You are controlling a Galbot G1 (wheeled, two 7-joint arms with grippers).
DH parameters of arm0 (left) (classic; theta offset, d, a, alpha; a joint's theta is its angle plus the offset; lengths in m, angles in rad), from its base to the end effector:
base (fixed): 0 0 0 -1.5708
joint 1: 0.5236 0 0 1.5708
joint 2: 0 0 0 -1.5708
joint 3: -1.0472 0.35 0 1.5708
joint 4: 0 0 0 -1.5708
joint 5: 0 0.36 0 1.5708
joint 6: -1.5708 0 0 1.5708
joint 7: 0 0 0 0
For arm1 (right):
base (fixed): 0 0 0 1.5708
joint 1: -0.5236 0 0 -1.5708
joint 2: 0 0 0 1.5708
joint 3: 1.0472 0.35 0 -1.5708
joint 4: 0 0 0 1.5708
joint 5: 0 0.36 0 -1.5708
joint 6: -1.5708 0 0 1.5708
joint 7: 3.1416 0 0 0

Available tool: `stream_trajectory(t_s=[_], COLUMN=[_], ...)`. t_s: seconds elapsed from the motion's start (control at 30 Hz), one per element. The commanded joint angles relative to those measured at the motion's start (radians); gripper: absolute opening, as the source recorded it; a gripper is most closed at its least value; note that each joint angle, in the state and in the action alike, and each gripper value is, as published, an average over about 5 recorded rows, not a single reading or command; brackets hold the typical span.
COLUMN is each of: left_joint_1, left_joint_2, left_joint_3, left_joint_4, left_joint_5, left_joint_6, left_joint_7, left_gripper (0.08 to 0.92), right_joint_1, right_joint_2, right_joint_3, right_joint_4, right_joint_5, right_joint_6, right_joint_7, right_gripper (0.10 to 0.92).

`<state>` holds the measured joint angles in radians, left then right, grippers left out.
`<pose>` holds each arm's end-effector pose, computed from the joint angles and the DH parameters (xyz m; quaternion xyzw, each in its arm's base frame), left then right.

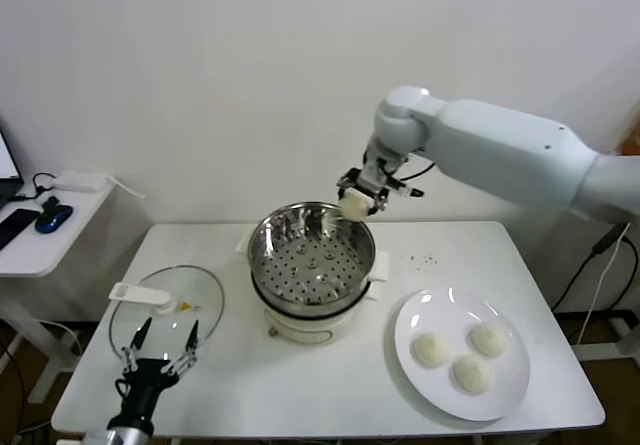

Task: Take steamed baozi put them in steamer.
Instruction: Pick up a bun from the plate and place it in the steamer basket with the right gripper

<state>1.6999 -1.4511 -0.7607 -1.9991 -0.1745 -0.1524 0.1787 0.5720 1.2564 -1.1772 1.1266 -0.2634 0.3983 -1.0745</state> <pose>0.1376 0.1003 -0.3442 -0.0119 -0.9992 -0.0293 0.0243 0.5810 0.1504 -0.0140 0.5712 -0.1746 0.8018 0.0183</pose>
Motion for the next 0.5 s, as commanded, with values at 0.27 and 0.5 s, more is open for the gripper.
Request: stream_trajectory(t_s=[0.27, 0.5], left_joint_1=[-0.018, -0.021], left_joint_2=[-0.020, -0.021], left_joint_3=[0.017, 0.018], left_joint_4=[-0.021, -0.023], left_joint_5=[0.036, 0.038], left_joint_6=[0.024, 0.030], left_joint_7=[0.004, 0.004], left_gripper=[0.823, 0.823], right_joint_1=[-0.145, -0.192], right_joint_2=[0.156, 0.168], right_joint_3=[0.079, 0.097], right_joint_4=[-0.132, -0.188], right_joint_5=[-0.279, -0.327], right_joint_6=[0.120, 0.135], right_joint_7=[0.013, 0.018], right_gripper=[0.729, 0.729])
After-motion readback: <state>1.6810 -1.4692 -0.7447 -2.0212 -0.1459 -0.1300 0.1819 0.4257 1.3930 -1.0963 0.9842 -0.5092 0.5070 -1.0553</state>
